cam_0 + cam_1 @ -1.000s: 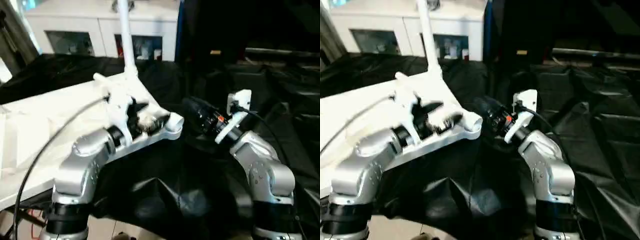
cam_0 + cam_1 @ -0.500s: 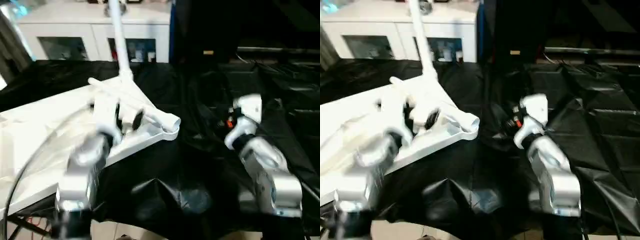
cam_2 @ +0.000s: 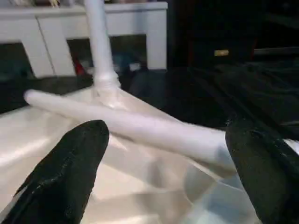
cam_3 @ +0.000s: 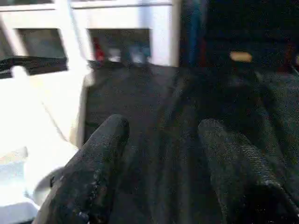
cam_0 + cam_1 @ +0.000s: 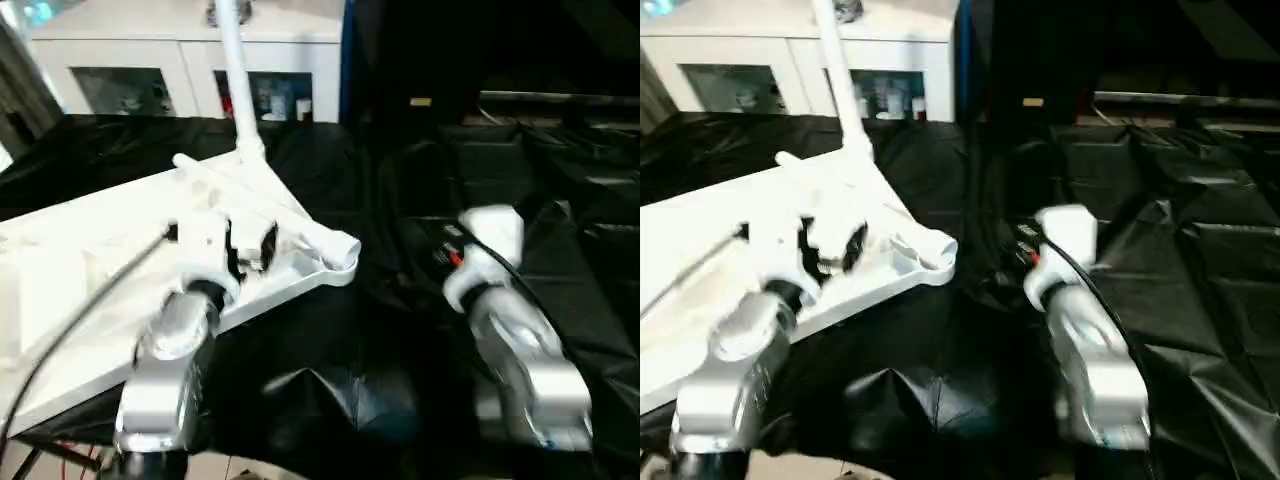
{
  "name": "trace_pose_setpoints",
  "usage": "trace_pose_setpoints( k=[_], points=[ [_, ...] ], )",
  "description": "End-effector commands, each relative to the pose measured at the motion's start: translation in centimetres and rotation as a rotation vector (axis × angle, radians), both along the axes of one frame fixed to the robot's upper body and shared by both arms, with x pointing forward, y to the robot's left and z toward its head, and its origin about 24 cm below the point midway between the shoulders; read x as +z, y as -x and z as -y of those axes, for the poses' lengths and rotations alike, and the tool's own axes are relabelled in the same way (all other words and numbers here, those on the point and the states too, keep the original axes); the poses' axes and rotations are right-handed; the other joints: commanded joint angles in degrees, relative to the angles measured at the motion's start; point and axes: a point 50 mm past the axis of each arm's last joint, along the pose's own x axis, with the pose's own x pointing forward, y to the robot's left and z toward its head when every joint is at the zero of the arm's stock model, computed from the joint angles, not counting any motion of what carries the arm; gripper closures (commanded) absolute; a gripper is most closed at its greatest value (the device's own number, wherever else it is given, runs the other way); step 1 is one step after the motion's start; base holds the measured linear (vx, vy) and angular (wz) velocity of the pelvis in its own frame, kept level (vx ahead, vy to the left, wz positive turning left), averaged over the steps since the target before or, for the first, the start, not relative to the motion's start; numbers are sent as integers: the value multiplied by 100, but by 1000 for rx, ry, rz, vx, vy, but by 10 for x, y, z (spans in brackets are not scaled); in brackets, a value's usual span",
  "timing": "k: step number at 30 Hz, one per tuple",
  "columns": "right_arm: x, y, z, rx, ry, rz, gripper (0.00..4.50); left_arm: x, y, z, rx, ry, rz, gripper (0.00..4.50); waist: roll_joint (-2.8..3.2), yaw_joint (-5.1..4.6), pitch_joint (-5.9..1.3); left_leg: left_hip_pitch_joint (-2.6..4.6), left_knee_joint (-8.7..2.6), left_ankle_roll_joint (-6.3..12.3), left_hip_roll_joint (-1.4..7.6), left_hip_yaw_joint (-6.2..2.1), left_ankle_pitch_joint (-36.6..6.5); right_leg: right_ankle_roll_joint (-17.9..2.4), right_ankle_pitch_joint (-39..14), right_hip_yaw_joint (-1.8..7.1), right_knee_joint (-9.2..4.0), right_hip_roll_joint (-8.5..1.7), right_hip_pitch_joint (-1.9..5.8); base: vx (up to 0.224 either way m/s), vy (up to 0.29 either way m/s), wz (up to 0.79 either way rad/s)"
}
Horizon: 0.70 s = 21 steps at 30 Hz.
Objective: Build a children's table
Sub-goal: Insert table leg to table base
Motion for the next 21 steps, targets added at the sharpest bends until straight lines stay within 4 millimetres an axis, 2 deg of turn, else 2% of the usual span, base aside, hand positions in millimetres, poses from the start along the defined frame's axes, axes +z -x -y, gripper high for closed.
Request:
trace_pose_setpoints(
  k=[1, 2, 3, 4, 5, 6, 7, 8, 9, 10, 11, 12, 13, 14, 15, 16, 17, 18, 19, 20, 21],
  points=[
    [3, -18, -4, 63, 7, -35, 144, 9, -7, 0, -2, -49, -8, 0, -52, 32, -368, 32, -399, 94, 156, -40, -1801, -634, -2047, 300, -390, -282, 218, 0, 0, 0],
    [3, -18, -4, 63, 7, -35, 144, 9, -7, 0, -2, -49, -8, 0, -45, 30, -371, 18, -394, 84, 152, -53, -1741, -684, -1944, 303, -366, -275, 223, 0, 0, 0],
    [7, -33, -8, 104, 26, -59, 137, 10, -9, 2, -22, -45, -35, 0, -26, 30, -370, 12, -380, 63, 162, -37, -1696, -752, -1803, 309, -345, -278, 223, 0, 0, 0],
    [9, -42, -15, 157, 57, -72, 125, 12, -8, 2, -29, -44, -28, 0, -35, 23, -352, 6, -378, 73, 148, -26, -1725, -801, -1812, 309, -356, -269, 223, 0, 0, 0],
    [9, -42, -15, 157, 57, -72, 112, 12, -8, 2, -29, -44, -28, 0, 11, 28, -366, 22, -365, 60, 151, -29, -1773, -844, -1820, 307, -337, -282, 217, 0, 0, 0],
    [11, -47, -18, 181, 63, -80, 104, 12, -8, 2, -33, -39, -32, 0, -6, 20, -361, 18, -365, 59, 150, -23, -1767, -852, -1800, 309, -354, -275, 218, 0, 0, 0],
    [18, -69, -33, 289, 72, -134, 95, 10, -6, 2, -52, -52, -51, 0, -41, 5, -398, -17, -346, 79, 140, -38, -1678, -981, -1630, 305, -284, -292, 259, 0, 0, 0],
    [18, -70, -34, 295, 72, -139, 95, 10, -6, 1, -54, -55, -52, 0, -60, 2, -389, -49, -352, 108, 134, -28, -1620, -985, -1616, 301, -308, -289, 279, 0, 0, 0],
    [20, -77, -38, 325, 74, -155, 95, 8, -5, 0, -59, -74, -63, 0, -70, 15, -426, -37, -317, 161, 139, -22, -1524, -1094, -1550, 304, -271, -321, 262, 0, 0, 0],
    [22, -83, -46, 379, 89, -170, 82, 5, -3, -2, -64, -103, -81, 0, -80, 21, -416, -54, -289, 226, 142, 1, -1402, -1164, -1467, 317, -253, -318, 228, 0, 0, 0],
    [23, -88, -51, 425, 101, -182, 68, 3, 1, -4, -69, -129, -90, 0, -154, 29, -379, -56, -297, 272, 153, 21, -1423, -1167, -1524, 320, -290, -313, 195, 0, 0, 0],
    [24, -91, -56, 452, 97, -202, 58, 1, 6, -8, -68, -157, -102, 0, -198, 22, -359, -75, -288, 298, 153, 30, -1432, -1171, -1588, 327, -272, -317, 188, 0, 0, 0],
    [26, -96, -63, 479, 102, -228, 50, 0, 15, -14, -71, -190, -119, 0, -171, 68, -344, -60, -310, 311, 188, 14, -1338, -1179, -1703, 341, -239, -344, 179, 0, 0, 0],
    [26, -96, -63, 479, 102, -228, 50, 0, 15, -14, -71, -190, -119, 0, -328, 40, -306, -62, -308, 325, 198, 44, -1330, -1181, -1717, 343, -266, -333, 144, 0, 0, 0],
    [28, -99, -67, 479, 124, -231, 39, 0, 19, -18, -71, -202, -130, 0, -231, 78, -316, -33, -320, 251, 214, 18, -1308, -1238, -1655, 342, -211, -328, 147, 0, 0, 0],
    [31, -101, -74, 497, 122, -235, 30, 1, 29, -22, -96, -212, -144, 0, -333, 75, -272, -58, -328, 261, 216, 28, -1257, -1236, -1512, 352, -189, -311, 128, 0, 0, 0],
    [32, -101, -75, 500, 118, -237, 22, 1, 31, -22, -102, -214, -147, 0, -289, 91, -294, -38, -331, 235, 229, 20, -1199, -1271, -1389, 355, -166, -315, 129, 0, 0, 0],
    [33, -102, -79, 505, 128, -239, 15, 1, 37, -24, -124, -229, -157, 0, -282, 92, -271, -36, -339, 224, 235, 26, -1196, -1287, -1302, 353, -170, -287, 98, 0, 0, 0],
    [33, -103, -85, 529, 159, -251, 6, 4, 48, -25, -169, -252, -169, 0, -378, 87, -173, -36, -383, 164, 255, 24, -1391, -1320, -1310, 360, -158, -272, 67, 0, 0, 0],
    [33, -103, -87, 539, 178, -256, 6, 5, 54, -25, -190, -264, -178, 0, -368, 85, -153, -20, -398, 82, 258, 20, -1589, -1325, -1377, 366, -159, -267, 58, 0, 0, 0],
    [33, -103, -89, 543, 187, -258, 6, 5, 56, -25, -199, -270, -183, 0, -421, 81, -111, -16, -406, 45, 266, 28, -1671, -1318, -1411, 375, -173, -274, 33, 0, 0, 0]
  ],
)
